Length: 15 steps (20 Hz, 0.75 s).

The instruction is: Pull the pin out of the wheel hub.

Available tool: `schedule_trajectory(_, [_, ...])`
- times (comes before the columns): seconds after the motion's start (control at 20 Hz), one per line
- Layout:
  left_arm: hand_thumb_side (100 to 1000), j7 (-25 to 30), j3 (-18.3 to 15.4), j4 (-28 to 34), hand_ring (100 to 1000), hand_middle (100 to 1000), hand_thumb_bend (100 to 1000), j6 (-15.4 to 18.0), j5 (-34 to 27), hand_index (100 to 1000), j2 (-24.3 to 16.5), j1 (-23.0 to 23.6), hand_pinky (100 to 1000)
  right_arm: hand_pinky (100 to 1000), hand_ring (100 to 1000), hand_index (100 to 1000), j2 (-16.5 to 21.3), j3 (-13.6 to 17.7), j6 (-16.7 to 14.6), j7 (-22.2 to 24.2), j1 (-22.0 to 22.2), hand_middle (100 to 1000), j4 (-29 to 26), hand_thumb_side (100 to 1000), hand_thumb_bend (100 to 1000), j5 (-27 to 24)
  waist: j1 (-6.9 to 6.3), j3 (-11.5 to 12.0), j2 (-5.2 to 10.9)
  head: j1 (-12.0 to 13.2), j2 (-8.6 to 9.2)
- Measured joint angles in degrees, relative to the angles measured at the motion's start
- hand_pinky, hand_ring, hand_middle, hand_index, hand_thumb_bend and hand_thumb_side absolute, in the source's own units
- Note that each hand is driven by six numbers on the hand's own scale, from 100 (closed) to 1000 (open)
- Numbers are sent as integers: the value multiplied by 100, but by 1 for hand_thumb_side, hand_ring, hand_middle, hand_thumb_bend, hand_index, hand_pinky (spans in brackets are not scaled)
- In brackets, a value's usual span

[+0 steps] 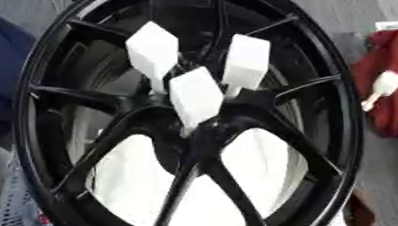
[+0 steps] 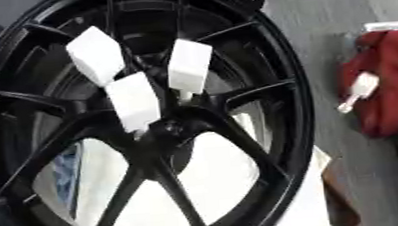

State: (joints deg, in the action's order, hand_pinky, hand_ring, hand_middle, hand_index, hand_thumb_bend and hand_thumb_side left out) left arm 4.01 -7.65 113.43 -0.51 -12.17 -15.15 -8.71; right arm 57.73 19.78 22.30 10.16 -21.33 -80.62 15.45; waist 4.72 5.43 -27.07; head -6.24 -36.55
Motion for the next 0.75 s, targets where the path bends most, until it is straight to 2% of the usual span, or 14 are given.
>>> schedule_trajectory(0.25, [981,12,1,0,575,730,152,-12,-39,885,0,-9,1000,855,848,882,-54,-5,-69,-85,-40,793,-158,166,100,-13,1,9,4,-11,0])
schedule_trajectory(0.35, [980,13,2,0,575,731,152,-13,-45,885,0,-18,1000,840,808,865,-83,-29,-109,-195,-84,748,-314,260,100,-44,0,25,4,-23,0])
schedule_trajectory(0.4, [979,14,2,0,575,731,151,-13,-47,885,0,-25,1000,835,793,859,-102,-50,-139,-264,-109,732,-427,276,100,-68,0,34,4,-31,0])
schedule_trajectory(0.75, [973,40,23,0,575,732,149,11,-88,885,1,-59,1000,826,760,860,-277,-418,-187,-979,-299,694,-1752,399,100,-575,-22,118,5,-68,17])
